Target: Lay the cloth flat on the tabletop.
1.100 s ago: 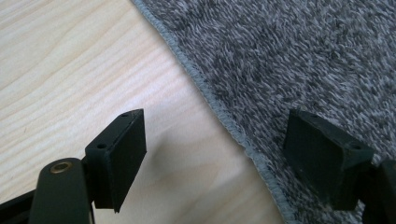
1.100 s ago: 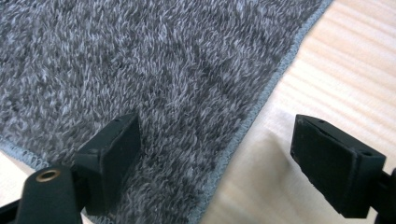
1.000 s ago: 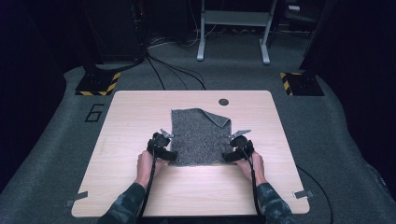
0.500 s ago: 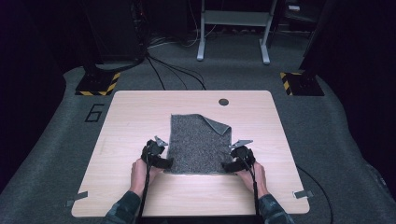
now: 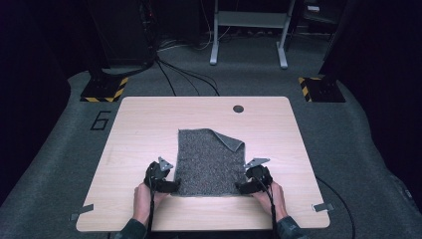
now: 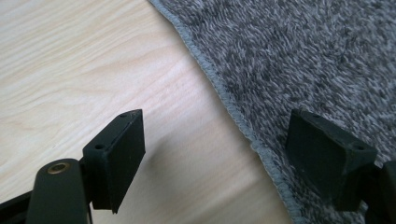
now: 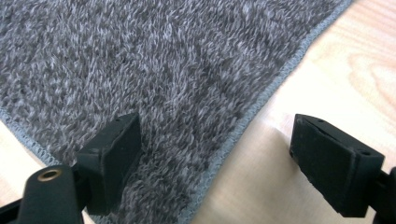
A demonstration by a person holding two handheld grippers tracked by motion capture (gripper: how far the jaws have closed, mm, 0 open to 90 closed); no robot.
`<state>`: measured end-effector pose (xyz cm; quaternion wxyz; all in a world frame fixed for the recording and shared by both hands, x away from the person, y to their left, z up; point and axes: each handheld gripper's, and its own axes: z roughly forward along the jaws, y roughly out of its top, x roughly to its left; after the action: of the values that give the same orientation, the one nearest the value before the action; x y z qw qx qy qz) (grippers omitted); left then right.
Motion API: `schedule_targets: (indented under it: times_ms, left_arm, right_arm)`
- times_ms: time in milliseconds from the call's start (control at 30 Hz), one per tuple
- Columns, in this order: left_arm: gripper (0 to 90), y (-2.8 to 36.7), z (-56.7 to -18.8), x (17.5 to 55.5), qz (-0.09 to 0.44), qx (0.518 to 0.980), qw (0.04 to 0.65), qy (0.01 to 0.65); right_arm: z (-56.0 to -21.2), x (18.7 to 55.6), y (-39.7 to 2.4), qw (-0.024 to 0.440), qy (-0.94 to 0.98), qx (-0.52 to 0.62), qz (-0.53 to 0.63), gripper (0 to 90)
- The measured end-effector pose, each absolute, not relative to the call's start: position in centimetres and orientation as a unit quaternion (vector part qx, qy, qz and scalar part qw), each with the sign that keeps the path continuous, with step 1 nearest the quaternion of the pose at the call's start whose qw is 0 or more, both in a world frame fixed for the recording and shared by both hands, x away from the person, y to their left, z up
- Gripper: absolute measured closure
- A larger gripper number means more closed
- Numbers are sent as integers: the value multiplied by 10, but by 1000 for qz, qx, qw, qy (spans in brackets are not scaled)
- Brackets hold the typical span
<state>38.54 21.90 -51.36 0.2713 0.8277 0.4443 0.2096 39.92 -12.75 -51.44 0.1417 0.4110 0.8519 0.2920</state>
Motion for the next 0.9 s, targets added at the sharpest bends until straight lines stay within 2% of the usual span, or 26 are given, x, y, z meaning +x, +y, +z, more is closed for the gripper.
schedule_targets:
  times_ms: [333, 433, 633, 733, 800, 900]
  left_arm:
    - [191, 231, -522, 373, 210, 808, 316, 452]
    - [188, 237, -530, 369, 210, 787, 352, 461]
    - [190, 238, -530, 368, 212, 786, 351, 462]
    - [190, 238, -529, 368, 210, 787, 350, 462]
    - [190, 238, -530, 368, 211, 787, 351, 462]
    - [191, 238, -529, 368, 210, 787, 350, 462]
  right_arm:
    - [-504, 396, -134, 139, 842, 404, 329, 189]
    - [-491, 406, -134, 156, 837, 405, 333, 200]
    - [-477, 443, -118, 189, 837, 388, 338, 238]
    - [-478, 464, -104, 203, 844, 375, 327, 296]
    - [-480, 474, -99, 217, 849, 362, 318, 370]
    - [-483, 487, -91, 213, 857, 354, 308, 501]
